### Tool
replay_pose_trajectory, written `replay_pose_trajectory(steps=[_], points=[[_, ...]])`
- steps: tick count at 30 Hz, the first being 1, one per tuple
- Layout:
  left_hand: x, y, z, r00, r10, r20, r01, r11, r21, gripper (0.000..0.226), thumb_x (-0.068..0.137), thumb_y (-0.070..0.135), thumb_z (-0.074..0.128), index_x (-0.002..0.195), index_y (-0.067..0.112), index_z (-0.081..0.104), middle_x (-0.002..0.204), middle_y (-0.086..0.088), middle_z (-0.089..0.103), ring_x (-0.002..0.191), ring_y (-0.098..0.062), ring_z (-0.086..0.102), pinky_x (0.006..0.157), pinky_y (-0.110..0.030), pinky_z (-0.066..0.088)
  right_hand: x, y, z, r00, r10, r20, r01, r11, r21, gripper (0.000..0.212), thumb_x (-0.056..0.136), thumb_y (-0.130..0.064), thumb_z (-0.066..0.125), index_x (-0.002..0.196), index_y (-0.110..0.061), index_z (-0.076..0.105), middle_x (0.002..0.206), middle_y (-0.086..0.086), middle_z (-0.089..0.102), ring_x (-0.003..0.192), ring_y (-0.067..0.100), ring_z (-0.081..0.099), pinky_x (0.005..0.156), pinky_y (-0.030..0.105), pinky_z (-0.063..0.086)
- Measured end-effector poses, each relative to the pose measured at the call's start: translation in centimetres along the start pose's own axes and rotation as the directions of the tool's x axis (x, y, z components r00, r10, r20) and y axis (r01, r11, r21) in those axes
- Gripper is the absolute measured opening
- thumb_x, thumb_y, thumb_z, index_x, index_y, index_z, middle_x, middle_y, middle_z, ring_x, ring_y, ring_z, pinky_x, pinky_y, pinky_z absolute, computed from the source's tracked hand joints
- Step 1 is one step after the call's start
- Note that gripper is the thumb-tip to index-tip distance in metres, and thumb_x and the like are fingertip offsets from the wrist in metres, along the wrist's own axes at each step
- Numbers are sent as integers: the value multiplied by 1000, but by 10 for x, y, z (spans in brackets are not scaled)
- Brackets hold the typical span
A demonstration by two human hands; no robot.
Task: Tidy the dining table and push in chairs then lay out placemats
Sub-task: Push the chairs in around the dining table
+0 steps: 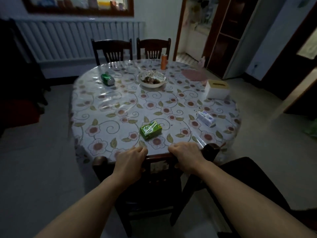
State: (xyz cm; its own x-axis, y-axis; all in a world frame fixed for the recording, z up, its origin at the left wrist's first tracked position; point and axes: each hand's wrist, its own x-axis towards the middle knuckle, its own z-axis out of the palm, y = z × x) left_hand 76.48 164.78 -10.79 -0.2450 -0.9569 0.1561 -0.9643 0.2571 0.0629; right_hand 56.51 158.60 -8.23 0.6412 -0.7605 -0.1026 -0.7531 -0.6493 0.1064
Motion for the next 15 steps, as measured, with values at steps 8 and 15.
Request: replay_pose_trajectory(steps=[8, 15], points=[[4, 32, 32, 993, -119, -10, 119, 991, 57, 49, 38, 27, 86, 70, 20, 49, 63, 5, 54, 51, -18, 53, 41, -18, 11, 5, 33, 35, 980, -157, -119, 156, 988, -18, 38, 52, -26, 83, 81, -18, 61, 73, 1, 61, 68, 25, 62, 53, 26, 26], [-13, 44, 41, 994, -103, -22, 104, 994, 40, 58, 35, 35, 87, 79, 24, 52, 68, 6, 56, 55, -15, 55, 38, -22, 25, -14, 25, 40, 981, -162, -105, 161, 987, -18, 48, 28, -33, 86, 67, -24, 60, 60, -9, 58, 54, 14, 59, 44, 22, 29]])
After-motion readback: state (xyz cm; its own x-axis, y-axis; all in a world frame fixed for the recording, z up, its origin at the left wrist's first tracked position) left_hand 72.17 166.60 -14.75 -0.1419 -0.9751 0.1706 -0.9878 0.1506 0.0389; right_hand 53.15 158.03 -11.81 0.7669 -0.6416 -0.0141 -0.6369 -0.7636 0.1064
